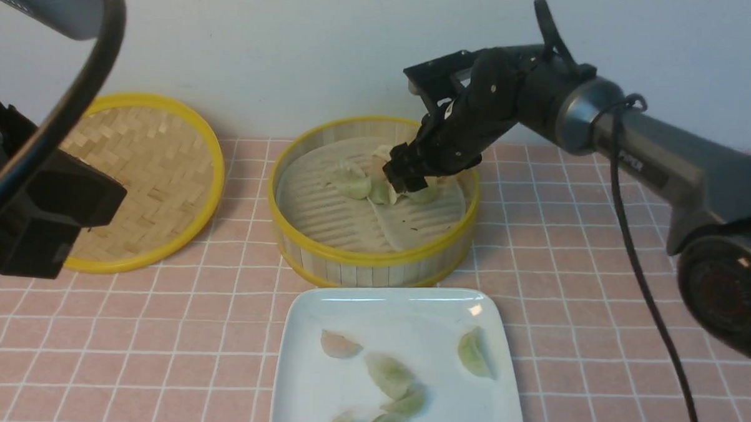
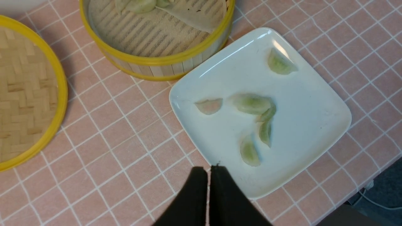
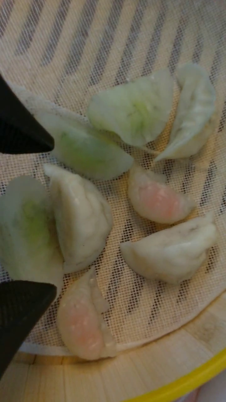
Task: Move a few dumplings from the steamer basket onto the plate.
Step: Use the right arm to grab a dumpling from inside the steamer, then use the right arm to put the dumpling into the plate
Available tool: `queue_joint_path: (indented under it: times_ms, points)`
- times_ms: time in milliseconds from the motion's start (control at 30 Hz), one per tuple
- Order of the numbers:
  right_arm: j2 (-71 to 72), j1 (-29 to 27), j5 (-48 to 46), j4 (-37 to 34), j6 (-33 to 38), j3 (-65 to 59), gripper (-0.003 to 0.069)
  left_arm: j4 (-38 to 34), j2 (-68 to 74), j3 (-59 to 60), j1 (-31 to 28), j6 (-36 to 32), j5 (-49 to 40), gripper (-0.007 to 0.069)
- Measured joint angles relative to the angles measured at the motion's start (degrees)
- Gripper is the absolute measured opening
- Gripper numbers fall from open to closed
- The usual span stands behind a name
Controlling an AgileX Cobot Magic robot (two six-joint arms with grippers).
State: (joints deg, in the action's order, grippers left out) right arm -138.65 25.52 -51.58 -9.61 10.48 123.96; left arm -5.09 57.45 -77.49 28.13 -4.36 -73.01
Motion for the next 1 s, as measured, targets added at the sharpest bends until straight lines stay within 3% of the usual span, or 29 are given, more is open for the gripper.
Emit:
queue_joint_path:
  times_ms: [233, 400, 600, 700, 800, 1000]
  points:
    - [-2.1, -0.1, -0.4, 2.4, -0.9, 1.3, 0.0470, 0.0, 0.0, 0.0, 0.0, 0.8, 0.0, -0.0006]
    - [-2.1, -0.5, -2.3, 4.6, -3.1, 2.5, 0.0239, -0.1, 0.0, 0.0, 0.0, 1.1, 0.0, -0.0006]
    - [0.8, -0.5, -16.3, 1.3, -3.2, 7.3, 0.0208, -0.1, 0.0, 0.0, 0.0, 1.1, 0.0, -0.0006]
    - [5.4, -0.5, -18.9, -2.3, -2.5, 7.7, 0.0208, 0.0, 0.0, 0.0, 0.0, 1.2, 0.0, -0.0006]
    - [14.4, -0.4, -19.0, -7.0, -1.4, 1.1, 0.0208, 0.0, 0.0, 0.0, 0.0, 1.2, 0.0, -0.0006]
    - [28.4, 2.6, -19.2, -8.7, -1.1, -24.1, 0.0205, 0.0, 0.0, 0.0, 0.0, 1.2, 0.0, -0.0006]
